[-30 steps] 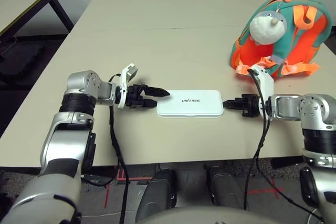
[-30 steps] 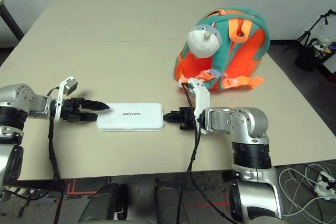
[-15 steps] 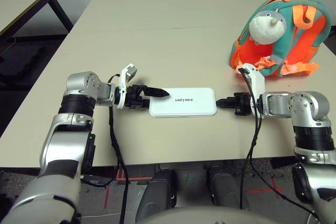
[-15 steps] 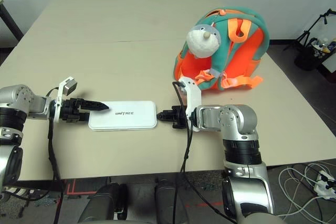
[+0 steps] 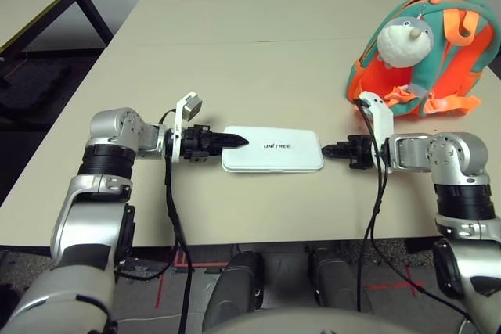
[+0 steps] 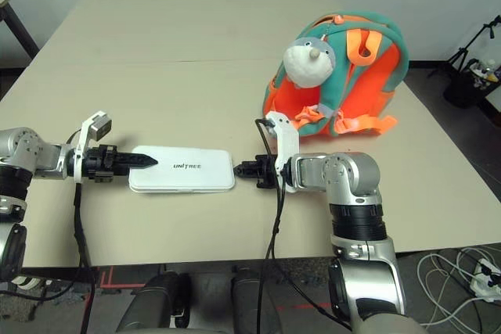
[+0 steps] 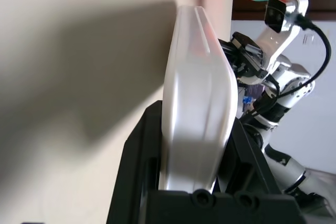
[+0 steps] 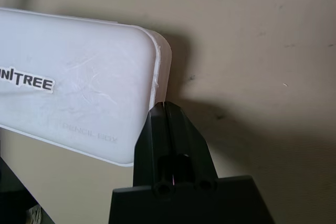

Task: Put the pencil case into the backpack and zip it.

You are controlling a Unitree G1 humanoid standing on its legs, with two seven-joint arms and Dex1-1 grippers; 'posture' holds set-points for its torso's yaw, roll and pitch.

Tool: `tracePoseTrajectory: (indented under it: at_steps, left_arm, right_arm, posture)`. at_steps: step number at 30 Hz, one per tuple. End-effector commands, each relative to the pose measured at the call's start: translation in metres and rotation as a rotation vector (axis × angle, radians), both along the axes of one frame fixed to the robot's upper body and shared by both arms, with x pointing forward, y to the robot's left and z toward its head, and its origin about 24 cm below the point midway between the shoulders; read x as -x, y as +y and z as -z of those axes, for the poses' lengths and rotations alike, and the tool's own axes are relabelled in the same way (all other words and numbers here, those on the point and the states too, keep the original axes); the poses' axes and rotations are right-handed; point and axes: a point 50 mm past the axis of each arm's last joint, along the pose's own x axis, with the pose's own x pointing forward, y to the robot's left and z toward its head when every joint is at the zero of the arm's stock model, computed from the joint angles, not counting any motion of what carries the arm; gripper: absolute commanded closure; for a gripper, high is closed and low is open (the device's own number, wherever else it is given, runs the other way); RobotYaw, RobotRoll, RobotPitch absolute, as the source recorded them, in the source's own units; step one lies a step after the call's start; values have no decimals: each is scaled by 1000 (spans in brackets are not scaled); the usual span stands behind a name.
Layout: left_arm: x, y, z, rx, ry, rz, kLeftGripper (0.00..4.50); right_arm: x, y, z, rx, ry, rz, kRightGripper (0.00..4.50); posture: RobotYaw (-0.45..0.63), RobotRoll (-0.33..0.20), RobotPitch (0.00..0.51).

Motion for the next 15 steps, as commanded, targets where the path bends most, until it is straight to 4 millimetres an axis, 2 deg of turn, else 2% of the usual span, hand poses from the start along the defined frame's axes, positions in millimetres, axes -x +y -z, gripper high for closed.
tracePoseTrajectory:
  at_steps: [1,4,8,9,12,15]
  left_arm:
    - [3,0,2,-42,2,19,3069]
    - [-2,5,-14,-33,-89,5,3069]
    - [-10,10,-51,-18,-280,-6,3069]
    - [-11,11,-57,-33,-321,1,3069]
    - [-14,12,-90,-84,-521,18,3069]
    - [-13,13,-108,-100,-613,21,3069]
  right_arm:
    - [-1,7,-9,-58,-55,-49,4500]
    - [-1,1,-18,-69,-121,-33,3880]
    - [3,-14,-43,-48,-293,-10,2689]
    - [7,-19,-51,-36,-333,-6,2409]
    - [24,-37,-78,-15,-419,25,1416]
    - [39,-49,-90,6,-444,63,522]
  posture:
    - [-103,0,111]
    - [-102,0,114]
    - [-91,0,116]
    - [-85,0,117]
    - [-83,0,121]
    - [-91,0,127]
